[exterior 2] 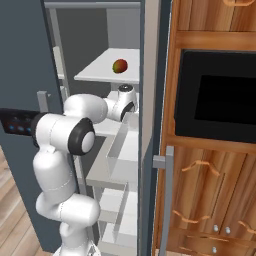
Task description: Pick up the tangerine and mango from the fridge and place one fruit on each plate on the dining counter.
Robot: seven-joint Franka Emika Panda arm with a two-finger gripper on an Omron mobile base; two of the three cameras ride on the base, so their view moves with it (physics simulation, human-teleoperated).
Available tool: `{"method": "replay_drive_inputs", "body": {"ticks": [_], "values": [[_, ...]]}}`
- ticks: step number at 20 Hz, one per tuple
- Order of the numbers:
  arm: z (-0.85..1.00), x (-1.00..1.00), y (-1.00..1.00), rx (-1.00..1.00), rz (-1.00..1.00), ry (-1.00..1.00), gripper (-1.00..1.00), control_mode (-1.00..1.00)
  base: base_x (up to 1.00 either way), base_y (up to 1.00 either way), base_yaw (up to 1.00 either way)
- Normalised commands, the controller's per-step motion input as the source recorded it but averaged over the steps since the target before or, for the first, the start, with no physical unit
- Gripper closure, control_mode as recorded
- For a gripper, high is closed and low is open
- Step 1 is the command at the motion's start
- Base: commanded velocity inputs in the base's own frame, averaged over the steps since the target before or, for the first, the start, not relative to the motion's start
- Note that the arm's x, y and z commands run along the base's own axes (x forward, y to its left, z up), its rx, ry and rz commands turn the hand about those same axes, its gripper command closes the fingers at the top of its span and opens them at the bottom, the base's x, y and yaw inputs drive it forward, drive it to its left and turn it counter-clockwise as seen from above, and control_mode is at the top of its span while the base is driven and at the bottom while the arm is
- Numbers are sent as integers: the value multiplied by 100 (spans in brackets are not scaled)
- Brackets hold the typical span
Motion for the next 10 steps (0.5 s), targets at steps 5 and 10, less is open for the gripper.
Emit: {"method": "replay_drive_inputs", "body": {"ticks": [5, 10], "values": [[-29, 0, 0, 0, 0, 1, -100, -100, 0, 0, 0], [-6, 0, 0, 0, 0, 3, 100, -100, 0, 0, 0]]}}
